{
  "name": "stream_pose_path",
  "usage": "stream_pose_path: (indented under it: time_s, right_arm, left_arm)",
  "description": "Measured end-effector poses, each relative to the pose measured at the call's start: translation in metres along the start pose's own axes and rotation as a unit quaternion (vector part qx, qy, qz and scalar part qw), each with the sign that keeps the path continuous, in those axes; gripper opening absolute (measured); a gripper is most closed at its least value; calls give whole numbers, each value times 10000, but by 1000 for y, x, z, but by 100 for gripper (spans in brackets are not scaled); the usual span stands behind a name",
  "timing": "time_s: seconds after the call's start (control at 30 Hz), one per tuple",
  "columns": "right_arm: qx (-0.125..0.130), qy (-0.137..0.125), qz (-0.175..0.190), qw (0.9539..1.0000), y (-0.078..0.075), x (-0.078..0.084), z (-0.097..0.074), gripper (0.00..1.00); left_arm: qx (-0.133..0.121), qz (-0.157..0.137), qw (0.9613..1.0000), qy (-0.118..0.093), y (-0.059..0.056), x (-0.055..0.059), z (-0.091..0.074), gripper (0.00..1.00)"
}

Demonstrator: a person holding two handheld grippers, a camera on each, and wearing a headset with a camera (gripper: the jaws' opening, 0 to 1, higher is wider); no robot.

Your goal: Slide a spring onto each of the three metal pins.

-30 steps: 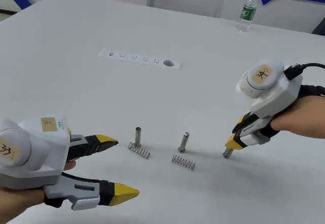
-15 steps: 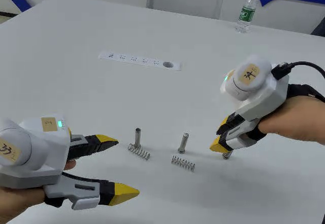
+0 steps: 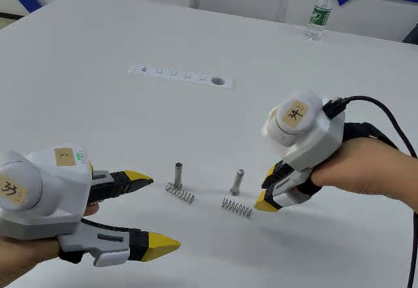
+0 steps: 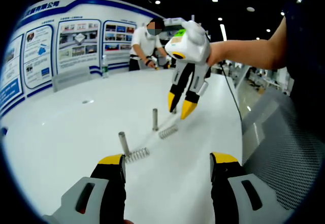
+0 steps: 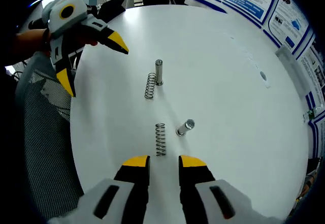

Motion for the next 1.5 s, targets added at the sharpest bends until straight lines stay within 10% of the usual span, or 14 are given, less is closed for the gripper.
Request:
stream_pose_path:
  time_s: [1.0, 1.5]
  right_arm:
    - [-137, 133, -138, 9997, 7, 9, 36, 12]
    - [-247, -173, -332, 9990, 27, -8, -6, 12]
  left_arm:
    - [83, 7, 9999, 74, -6, 0, 4, 67]
    - [503, 320, 9978, 300, -20, -3, 22, 61]
Point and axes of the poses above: the centre of the closed fingertips' face, and the gripper's own axes: z roughly forward along the fingers, y roughly to its left, x roughly out of its underside, the point moved 5 cm from there along -z, roughly backward along the fingers, and after that the axes turned 11 degrees about -z, right-handed, at the moved point
